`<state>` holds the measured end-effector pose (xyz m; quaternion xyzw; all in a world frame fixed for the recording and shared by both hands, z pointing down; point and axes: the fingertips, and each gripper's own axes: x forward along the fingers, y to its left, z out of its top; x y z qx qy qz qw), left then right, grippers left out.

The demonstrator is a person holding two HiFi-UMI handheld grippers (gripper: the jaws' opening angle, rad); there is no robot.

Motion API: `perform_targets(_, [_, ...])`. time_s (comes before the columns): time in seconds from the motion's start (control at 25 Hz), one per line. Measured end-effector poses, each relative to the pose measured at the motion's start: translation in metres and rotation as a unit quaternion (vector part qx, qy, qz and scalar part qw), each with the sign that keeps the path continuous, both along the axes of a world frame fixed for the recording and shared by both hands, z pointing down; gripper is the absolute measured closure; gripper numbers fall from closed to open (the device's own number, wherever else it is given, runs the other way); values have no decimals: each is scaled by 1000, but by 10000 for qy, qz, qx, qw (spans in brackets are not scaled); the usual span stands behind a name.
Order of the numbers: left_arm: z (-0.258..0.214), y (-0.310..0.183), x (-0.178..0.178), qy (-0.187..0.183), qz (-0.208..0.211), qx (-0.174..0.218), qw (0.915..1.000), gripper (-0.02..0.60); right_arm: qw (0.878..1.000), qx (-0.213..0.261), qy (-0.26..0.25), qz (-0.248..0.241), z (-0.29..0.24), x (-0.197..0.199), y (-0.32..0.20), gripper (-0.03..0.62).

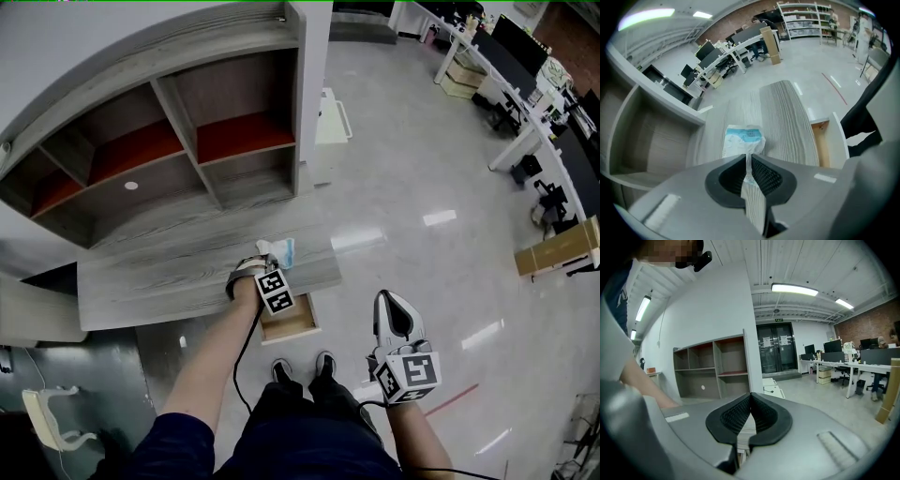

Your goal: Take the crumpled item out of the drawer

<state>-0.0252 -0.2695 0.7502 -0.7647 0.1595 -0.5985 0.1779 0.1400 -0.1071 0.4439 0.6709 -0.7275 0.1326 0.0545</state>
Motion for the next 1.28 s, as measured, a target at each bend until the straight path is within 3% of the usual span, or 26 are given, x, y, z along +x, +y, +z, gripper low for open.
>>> perform_targets(0.16, [-10, 4, 2, 537, -398, -288, 9973, 502, 10000, 12, 57, -46, -5, -4, -4, 588])
perform_targets(0.28, [-37, 3, 1, 1093, -644, -200, 9917, 500, 9999, 118, 16, -61, -6, -6, -11, 588])
perform_targets(0.44, [-90, -3, -1, 1857, -950, -10, 9780, 500, 9995, 274, 33, -145, -15, -9, -27, 588])
perform_targets(0.56, [-130, -4, -8, 2400, -1211, 106, 9631, 502, 9989, 383, 89, -254, -21, -13, -40, 588])
perform_targets(0.8, [-213, -1, -22, 3474, -1778, 202, 9205, 502, 9975, 556, 146, -401, -34, -20, -67, 588])
perform_targets(1.0, [-279, 0, -31, 4384, -2196, 253, 8712, 503, 9965, 581, 183, -568, -40, -30, -87, 589])
perform_targets(1.16, [-326, 5, -35, 4883, -2294, 525, 8404, 503, 9945, 747, 255, -684, -59, -39, -98, 589])
perform_targets(1.28, [-345, 12, -40, 5232, -2519, 631, 8117, 505, 9931, 900, 213, -715, -76, -42, -103, 588])
